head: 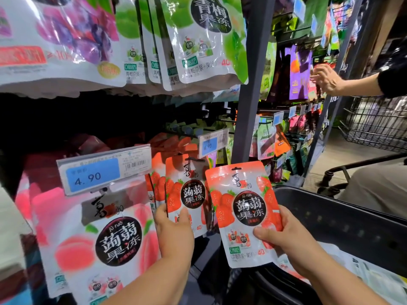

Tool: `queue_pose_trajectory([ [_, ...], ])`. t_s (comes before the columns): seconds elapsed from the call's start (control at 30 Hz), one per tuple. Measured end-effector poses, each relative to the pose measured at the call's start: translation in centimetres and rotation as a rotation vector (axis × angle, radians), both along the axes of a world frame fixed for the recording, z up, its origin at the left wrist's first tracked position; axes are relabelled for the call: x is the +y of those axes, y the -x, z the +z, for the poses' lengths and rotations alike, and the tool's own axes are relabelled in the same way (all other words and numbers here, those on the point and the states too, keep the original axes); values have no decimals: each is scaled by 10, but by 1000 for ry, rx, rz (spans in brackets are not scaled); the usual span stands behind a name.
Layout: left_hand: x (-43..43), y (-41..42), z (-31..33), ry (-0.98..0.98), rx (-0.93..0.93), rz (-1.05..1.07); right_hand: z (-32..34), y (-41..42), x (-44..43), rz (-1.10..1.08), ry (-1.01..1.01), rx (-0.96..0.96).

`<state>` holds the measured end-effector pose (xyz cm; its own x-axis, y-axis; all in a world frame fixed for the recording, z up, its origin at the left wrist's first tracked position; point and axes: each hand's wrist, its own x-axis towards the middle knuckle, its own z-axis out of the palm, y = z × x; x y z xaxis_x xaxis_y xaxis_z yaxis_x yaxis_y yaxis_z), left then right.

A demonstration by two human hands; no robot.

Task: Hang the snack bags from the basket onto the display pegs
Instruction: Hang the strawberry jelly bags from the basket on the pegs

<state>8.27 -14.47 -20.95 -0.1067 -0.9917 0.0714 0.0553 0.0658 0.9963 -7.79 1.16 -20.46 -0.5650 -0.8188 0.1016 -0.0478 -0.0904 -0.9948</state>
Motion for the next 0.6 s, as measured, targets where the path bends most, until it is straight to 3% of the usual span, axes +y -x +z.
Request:
queue_pose_trajectory([
  [0.2, -2, -4, 1, 3, -8, -11, -7, -12, -19, 61, 47, -79],
  [0.4, 11, -10, 8, 228, 31, -14, -2, -23, -43, 130, 71, -110],
  [0.6, 18, -14, 10, 247, 69, -176, -2, -29, -65, 151, 92, -125],
])
